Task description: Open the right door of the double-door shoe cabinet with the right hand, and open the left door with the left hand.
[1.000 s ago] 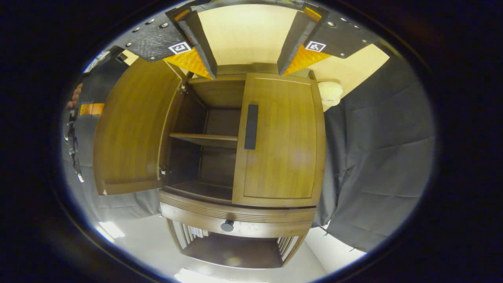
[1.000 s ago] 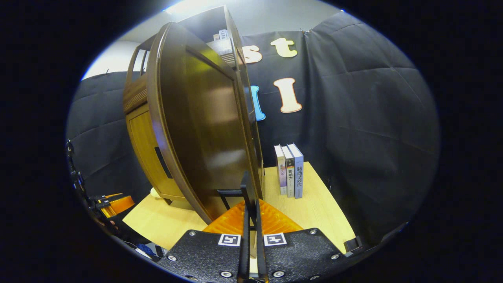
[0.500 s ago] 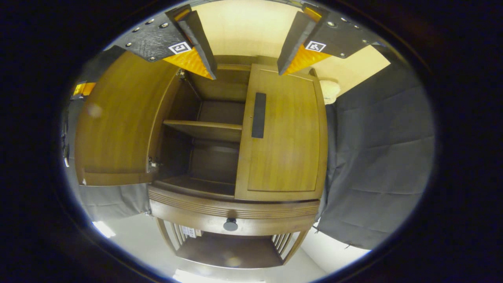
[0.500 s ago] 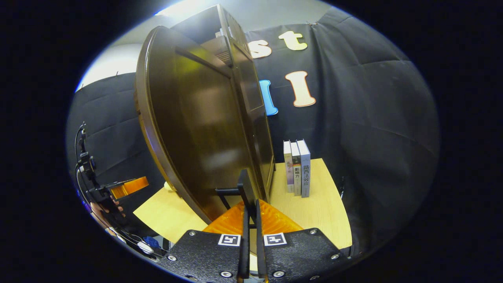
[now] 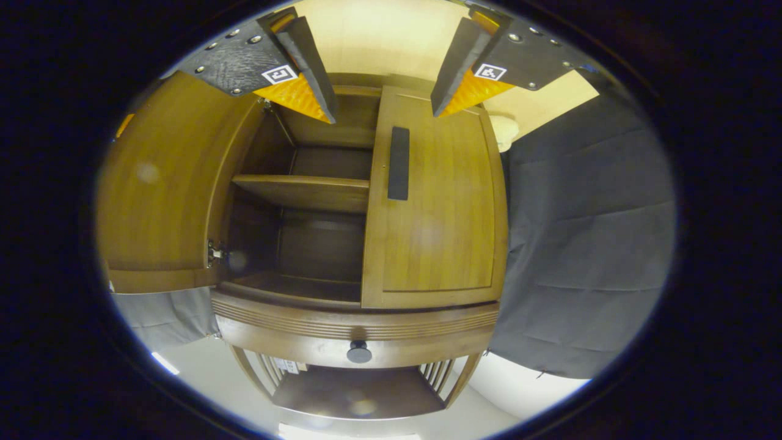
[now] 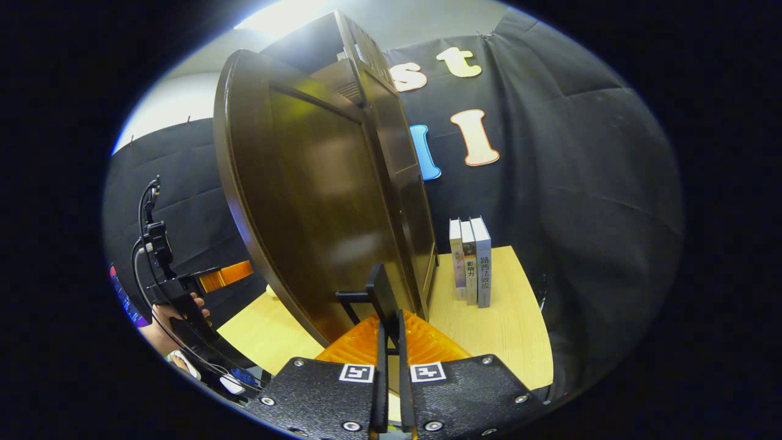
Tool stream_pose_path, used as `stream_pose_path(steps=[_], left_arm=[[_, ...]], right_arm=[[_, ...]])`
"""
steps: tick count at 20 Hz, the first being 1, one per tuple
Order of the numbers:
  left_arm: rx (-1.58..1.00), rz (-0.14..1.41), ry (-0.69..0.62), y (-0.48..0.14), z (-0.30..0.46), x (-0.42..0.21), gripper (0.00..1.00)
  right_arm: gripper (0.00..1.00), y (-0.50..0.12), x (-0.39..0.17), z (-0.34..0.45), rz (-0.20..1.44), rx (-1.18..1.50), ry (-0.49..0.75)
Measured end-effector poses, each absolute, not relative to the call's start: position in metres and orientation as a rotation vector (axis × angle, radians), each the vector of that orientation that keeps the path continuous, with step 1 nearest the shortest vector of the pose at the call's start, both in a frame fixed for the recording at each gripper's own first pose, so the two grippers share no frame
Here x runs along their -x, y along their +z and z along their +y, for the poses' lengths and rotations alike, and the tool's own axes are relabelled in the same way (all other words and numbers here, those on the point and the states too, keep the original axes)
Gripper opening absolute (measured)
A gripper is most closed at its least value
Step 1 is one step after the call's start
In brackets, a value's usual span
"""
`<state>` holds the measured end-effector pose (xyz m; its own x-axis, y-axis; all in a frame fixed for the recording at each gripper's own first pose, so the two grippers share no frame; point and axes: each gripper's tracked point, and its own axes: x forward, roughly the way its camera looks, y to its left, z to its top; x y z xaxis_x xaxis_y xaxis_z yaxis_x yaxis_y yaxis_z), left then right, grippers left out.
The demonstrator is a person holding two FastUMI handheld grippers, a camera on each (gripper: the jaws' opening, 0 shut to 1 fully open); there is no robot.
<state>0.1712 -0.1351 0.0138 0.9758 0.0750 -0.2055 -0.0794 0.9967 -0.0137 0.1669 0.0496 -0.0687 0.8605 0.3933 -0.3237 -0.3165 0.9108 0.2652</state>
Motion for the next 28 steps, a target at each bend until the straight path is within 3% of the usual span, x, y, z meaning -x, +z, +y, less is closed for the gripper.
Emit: stream_pose_path(steps=[4,7,8,10,12,14,15,16,17,18,19,20,22,23,28], left_arm=[[0.027,0.207,0.03,0.016,-0.118,-0.208,0.82],[0.0,0.201,-0.006,0.018,-0.102,-0.243,0.95],[-0.003,0.202,-0.017,0.019,-0.098,-0.254,0.82],[-0.004,0.2,-0.045,0.015,-0.095,-0.278,0.82],[-0.012,0.193,-0.066,0.013,-0.092,-0.297,0.95],[-0.021,0.187,-0.086,0.01,-0.092,-0.316,0.95],[-0.024,0.185,-0.094,0.009,-0.093,-0.325,0.89],[-0.025,0.181,-0.102,0.007,-0.094,-0.333,0.89],[-0.024,0.179,-0.109,0.005,-0.096,-0.341,0.89],[-0.019,0.181,-0.115,0.002,-0.098,-0.344,0.95],[-0.011,0.186,-0.122,0.0,-0.099,-0.35,0.9],[-0.003,0.187,-0.129,-0.002,-0.097,-0.354,0.86],[0.006,0.179,-0.156,-0.007,-0.097,-0.359,0.76],[-0.004,0.174,-0.168,-0.007,-0.099,-0.361,0.71],[-0.049,0.155,-0.143,0.0,-0.099,-0.374,0.48]], right_arm=[[0.08,-0.07,-0.16,0.048,0.39,-0.22,0.281],[0.1,-0.077,-0.149,0.042,0.415,-0.266,0.195],[0.16,-0.079,-0.146,0.037,0.421,-0.275,0.155],[0.39,-0.072,-0.14,0.028,0.397,-0.292,0.082],[0.62,-0.066,-0.13,0.018,0.369,-0.295,0.013],[0.84,-0.064,-0.123,0.006,0.345,-0.287,-0.065],[0.91,-0.063,-0.119,0.002,0.338,-0.287,-0.1],[0.95,-0.061,-0.114,-0.001,0.332,-0.286,-0.129],[0.91,-0.061,-0.11,-0.005,0.327,-0.281,-0.158],[0.95,-0.061,-0.106,-0.009,0.326,-0.274,-0.184],[0.91,-0.062,-0.102,-0.012,0.327,-0.266,-0.208],[0.95,-0.063,-0.099,-0.013,0.327,-0.262,-0.226],[0.91,-0.061,-0.097,-0.013,0.324,-0.266,-0.251],[0.95,-0.061,-0.095,-0.011,0.323,-0.273,-0.259],[0.96,-0.065,-0.094,0.002,0.334,-0.278,-0.262]])
